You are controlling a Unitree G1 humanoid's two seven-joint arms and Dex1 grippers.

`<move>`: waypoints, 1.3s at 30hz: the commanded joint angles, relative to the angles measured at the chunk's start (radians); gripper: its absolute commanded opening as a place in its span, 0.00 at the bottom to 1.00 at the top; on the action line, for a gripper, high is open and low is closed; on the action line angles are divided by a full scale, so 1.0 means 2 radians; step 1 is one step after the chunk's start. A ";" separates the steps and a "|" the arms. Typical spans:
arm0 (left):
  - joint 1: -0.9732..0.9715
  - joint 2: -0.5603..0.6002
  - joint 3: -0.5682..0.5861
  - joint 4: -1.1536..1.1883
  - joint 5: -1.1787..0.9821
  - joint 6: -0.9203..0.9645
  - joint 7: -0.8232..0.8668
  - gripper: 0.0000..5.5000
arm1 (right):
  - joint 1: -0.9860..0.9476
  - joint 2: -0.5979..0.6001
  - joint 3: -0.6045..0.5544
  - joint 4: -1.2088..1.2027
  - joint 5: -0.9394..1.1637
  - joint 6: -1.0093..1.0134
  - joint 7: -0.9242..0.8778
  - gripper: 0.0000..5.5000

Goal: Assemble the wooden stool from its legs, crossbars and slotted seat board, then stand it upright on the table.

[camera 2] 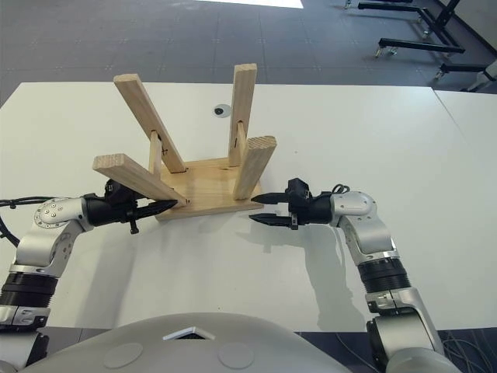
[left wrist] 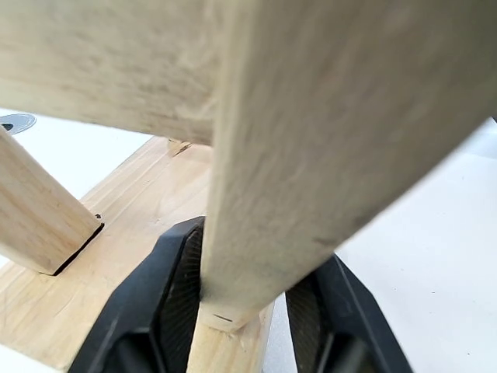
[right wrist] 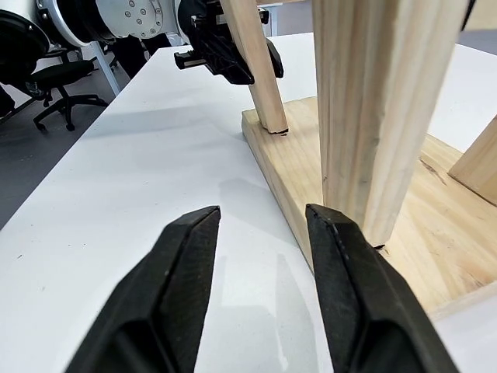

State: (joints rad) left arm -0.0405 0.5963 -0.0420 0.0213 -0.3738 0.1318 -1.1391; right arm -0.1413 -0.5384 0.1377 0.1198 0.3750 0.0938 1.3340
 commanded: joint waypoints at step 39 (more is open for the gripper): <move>-0.007 0.022 -0.009 -0.026 -0.030 0.036 -0.050 0.19 | -0.177 0.064 0.019 0.156 -0.048 0.011 -0.019 0.66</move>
State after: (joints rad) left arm -0.0598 0.6305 -0.0318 -0.0185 -0.4266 0.1771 -1.2030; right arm -0.4858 -0.4197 0.1491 0.4530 0.2924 0.1158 1.2742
